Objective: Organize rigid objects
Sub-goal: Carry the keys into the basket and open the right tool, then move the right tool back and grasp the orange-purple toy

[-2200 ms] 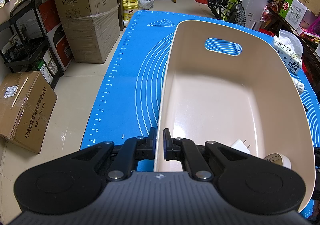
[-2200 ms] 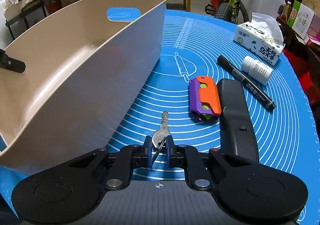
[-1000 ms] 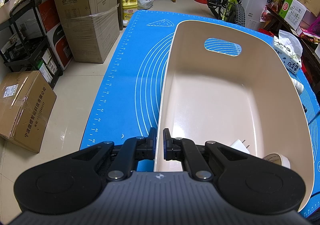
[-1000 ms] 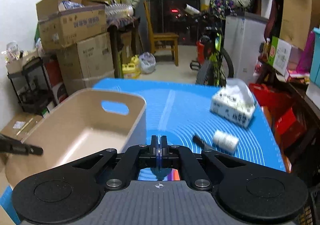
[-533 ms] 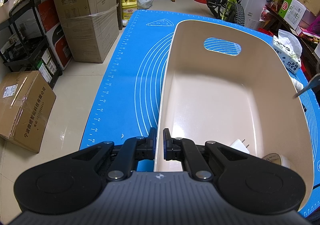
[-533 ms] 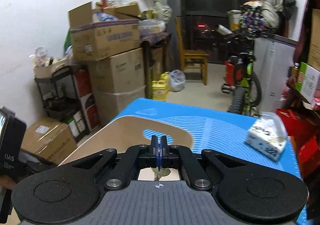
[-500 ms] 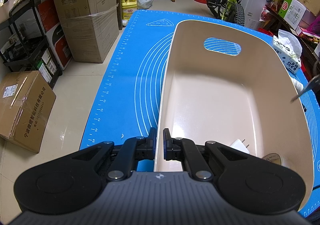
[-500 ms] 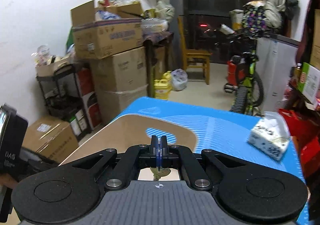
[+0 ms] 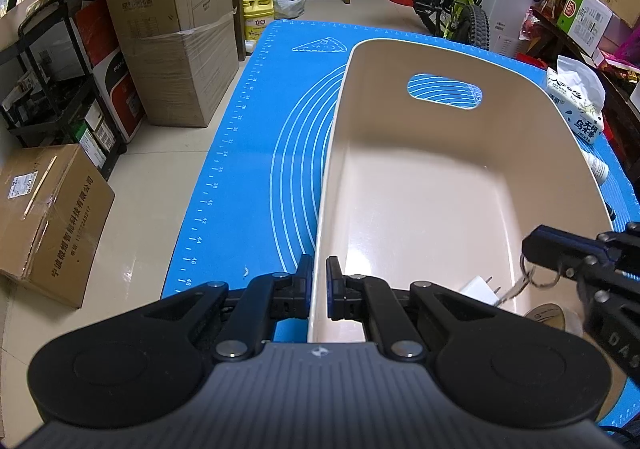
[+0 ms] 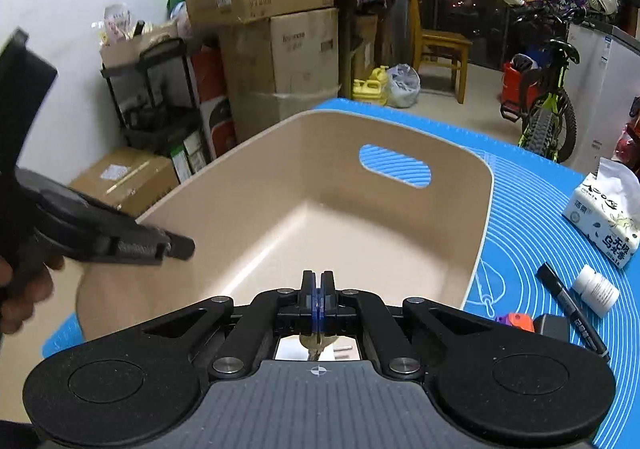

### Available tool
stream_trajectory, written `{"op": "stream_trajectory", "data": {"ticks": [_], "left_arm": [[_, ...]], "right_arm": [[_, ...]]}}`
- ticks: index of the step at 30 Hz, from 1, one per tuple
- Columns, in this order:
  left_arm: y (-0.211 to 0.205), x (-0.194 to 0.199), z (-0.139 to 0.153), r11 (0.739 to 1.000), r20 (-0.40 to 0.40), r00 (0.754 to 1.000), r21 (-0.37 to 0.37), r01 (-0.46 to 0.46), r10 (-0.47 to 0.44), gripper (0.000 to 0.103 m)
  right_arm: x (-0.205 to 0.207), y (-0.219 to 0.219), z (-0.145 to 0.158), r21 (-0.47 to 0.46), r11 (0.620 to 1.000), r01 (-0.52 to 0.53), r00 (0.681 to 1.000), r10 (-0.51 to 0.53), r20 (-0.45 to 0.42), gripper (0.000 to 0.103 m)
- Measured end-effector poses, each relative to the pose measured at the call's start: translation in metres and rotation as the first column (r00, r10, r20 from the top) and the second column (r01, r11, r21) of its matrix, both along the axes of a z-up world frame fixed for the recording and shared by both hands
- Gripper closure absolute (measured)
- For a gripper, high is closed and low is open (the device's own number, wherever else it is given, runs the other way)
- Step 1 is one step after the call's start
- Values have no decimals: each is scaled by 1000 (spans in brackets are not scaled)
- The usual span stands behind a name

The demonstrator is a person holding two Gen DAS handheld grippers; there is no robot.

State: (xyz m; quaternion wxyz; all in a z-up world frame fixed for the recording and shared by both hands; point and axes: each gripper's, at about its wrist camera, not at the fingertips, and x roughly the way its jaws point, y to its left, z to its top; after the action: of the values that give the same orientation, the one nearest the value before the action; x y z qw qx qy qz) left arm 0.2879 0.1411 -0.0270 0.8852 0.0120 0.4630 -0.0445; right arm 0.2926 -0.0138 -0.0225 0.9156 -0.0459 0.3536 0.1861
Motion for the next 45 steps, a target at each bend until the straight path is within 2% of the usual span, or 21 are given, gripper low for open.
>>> {"op": "stream_trajectory", "data": {"ticks": [2,3,4,5,6,7,11,16,19,24,30,37,45], "left_arm": [[0,0,0,1000,0,1000,3,0,0,95],[0,0,0,1000,0,1000,4,0,0,95],[0,0,0,1000,0,1000,4,0,0,95],[0,0,0,1000,0,1000,4,0,0,95],[0,0,0,1000,0,1000,5,0,0,95],[0,0,0,1000,0,1000,5,0,0,95],[1,0,0,1000,0,1000,7,1,-1,95],[2,0,0,1000,0,1000,9,2,-2,95],[4,0,1,1000,-1,1000,5,1,-1,95],[4,0,1,1000,2,1000,14,2,-2,95],[2,0,1,1000,3,1000,16,2,-2,95],[2,0,1,1000,3,1000,16,2,-2,95],[1,0,0,1000,3,1000,21,4,-4,95]], "right_arm": [[-2,1,-1,-6,1000,0,1000,0,5,85],[-2,0,-2,-1,1000,1,1000,-1,9,75],[-3,0,-1,8,1000,-5,1000,5,11,60],[-3,-2,0,17,1000,-6,1000,6,14,52],[-5,-3,1,21,1000,-1,1000,1,26,38],[-5,-5,3,25,1000,4,999,-5,39,32],[-8,-20,9,40,999,25,998,-28,64,24],[-9,-43,18,50,996,75,990,-80,118,8],[-9,-63,19,62,990,123,981,-131,142,8],[-1,-104,13,98,970,222,964,-233,127,8],[13,-141,-14,93,941,326,940,-333,79,8],[28,-150,-61,9,946,324,946,-324,-8,15],[40,-134,-77,-61,962,267,963,-269,-13,27]]}}
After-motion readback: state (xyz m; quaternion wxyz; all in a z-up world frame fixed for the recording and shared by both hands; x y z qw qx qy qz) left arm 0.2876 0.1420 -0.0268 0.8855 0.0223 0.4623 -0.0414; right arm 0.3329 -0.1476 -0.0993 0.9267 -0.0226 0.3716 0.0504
